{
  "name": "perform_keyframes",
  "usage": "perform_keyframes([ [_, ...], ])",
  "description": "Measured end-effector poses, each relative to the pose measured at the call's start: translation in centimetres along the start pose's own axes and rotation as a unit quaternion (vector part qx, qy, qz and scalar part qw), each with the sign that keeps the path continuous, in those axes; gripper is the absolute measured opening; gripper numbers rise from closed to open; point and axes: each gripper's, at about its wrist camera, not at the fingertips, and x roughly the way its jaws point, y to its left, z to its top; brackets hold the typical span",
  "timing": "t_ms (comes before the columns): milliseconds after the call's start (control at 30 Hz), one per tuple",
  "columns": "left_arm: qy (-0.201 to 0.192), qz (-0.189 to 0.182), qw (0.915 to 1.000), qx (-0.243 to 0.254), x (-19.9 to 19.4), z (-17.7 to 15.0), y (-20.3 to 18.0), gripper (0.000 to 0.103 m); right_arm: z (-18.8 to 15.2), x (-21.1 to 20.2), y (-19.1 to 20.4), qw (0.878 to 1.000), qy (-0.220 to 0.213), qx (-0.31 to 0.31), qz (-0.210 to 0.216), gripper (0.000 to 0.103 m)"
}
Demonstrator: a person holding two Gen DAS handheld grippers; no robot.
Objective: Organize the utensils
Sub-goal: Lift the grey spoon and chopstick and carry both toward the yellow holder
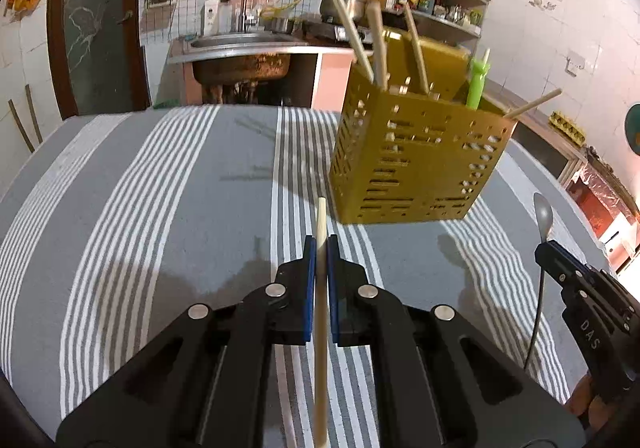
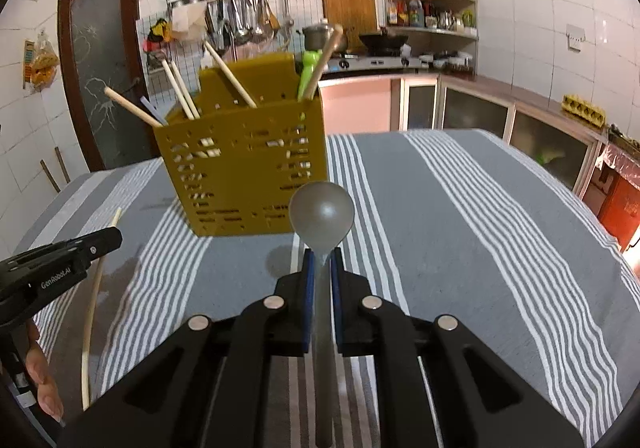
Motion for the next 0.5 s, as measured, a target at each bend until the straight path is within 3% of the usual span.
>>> perform_keyframes([
  [500, -0.041, -0.010, 0.9991, 0.000, -2.6, 0.8, -0.1, 0.005, 0.7, -2.3, -0.4, 0.998, -0.058, 0.009, 0.009, 0.008],
])
